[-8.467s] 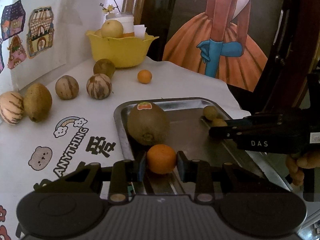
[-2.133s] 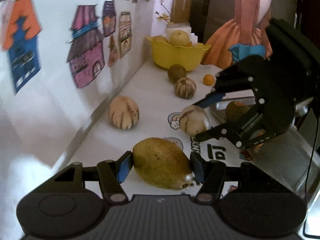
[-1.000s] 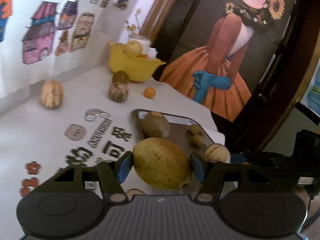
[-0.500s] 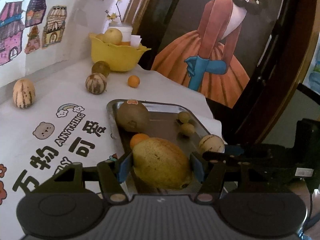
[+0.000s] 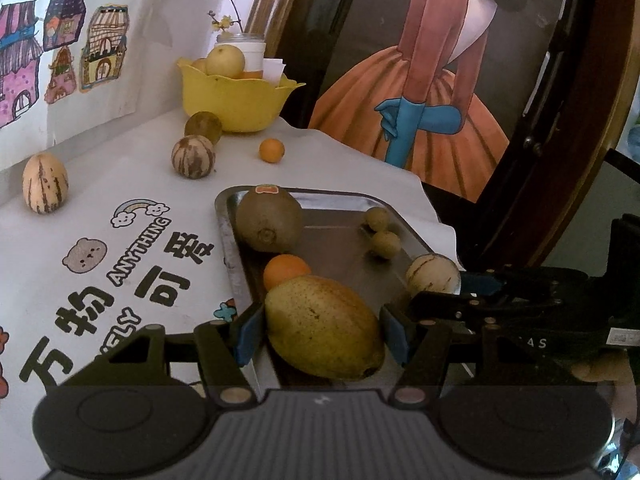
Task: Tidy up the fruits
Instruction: 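Carry both fruits over the metal tray and open both tools to release them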
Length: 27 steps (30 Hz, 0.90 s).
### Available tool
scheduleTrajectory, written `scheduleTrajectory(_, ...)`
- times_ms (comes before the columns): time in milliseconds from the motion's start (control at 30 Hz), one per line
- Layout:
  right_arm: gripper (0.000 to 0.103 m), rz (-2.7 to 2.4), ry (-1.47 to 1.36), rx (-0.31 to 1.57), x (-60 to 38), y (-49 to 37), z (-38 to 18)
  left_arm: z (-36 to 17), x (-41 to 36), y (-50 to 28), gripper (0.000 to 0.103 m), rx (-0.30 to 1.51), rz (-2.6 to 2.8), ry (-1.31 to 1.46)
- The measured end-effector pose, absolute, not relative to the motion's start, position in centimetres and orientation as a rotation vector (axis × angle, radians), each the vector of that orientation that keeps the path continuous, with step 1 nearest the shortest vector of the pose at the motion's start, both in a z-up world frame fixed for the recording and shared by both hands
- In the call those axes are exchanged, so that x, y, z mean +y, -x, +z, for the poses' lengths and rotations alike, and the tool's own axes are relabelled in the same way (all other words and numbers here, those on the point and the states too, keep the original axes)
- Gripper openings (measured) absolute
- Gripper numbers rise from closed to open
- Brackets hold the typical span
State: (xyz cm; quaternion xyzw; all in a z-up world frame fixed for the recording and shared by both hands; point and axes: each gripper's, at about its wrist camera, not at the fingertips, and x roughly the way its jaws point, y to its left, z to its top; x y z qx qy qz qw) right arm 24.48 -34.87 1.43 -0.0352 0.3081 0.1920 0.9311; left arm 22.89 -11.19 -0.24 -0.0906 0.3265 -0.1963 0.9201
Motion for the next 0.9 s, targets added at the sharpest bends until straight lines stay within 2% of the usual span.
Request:
scheduleTrajectory(433, 0.052, 0.381, 0.064, 0.626, -34.8, -24.1, 1.3, -0.4, -11.2, -22.6, 0.068, 0.658, -0.408, 0.167)
scheduleTrajectory(633, 0.055, 0.380, 0.112, 0.620, -34.5, -23.4, 1.2, 0.6, -10.4, -21.6, 0.076, 0.614, -0.422, 0.192)
scheduleTrajectory(767, 0.061, 0.368, 0.116, 0.595, -34.5, -22.4, 1.7, 1.7, -9.8, -20.4, 0.082, 0.573, -0.416, 0.195)
scheduleTrajectory(900, 0.076, 0.344, 0.120, 0.556, -34.2, -21.0, 2.7, 2.8, -9.1, -18.6, 0.092, 0.531, -0.391, 0.208)
